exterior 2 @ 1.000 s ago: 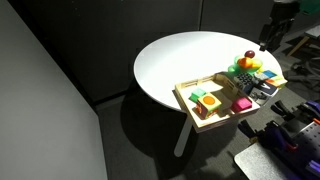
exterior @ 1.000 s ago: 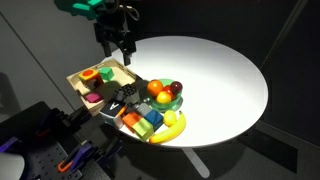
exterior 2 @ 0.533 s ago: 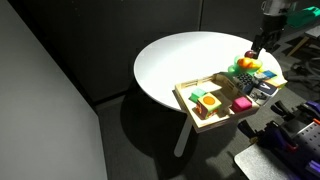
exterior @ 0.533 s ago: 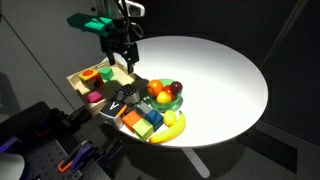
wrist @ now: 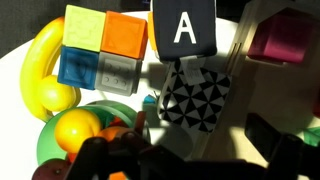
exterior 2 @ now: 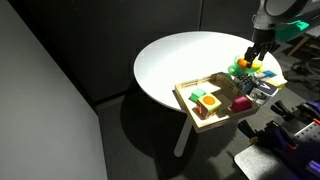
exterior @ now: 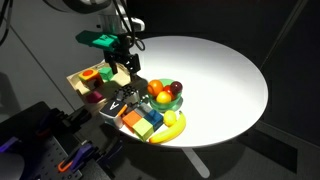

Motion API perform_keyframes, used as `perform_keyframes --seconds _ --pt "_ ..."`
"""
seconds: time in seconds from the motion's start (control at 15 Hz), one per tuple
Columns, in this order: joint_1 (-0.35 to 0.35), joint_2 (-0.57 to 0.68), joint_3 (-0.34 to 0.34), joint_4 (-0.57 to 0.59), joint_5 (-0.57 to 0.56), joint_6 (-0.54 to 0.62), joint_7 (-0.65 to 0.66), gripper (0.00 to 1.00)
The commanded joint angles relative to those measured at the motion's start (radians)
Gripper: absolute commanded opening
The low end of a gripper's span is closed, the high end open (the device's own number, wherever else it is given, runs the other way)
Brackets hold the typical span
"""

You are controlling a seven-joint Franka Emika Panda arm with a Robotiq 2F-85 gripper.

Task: Move one black and white soft block from the table to the tray

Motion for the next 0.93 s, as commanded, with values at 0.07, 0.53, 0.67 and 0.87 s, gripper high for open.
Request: perform_keyframes --seconds 0.07,0.53,0.67,0.87 --pt "0.009 0.052 0.005 -0.011 -0.053 0.084 0.073 1.0" --pt "0.027 0.118 0.0 -0.015 -0.053 0.196 0.139 1.0" --pt "0.034 0.133 -0.004 -0.016 -0.06 0.22 0.157 1.0" --pt "0.039 0.157 -0.01 -0.013 -0.065 0.24 0.174 1.0"
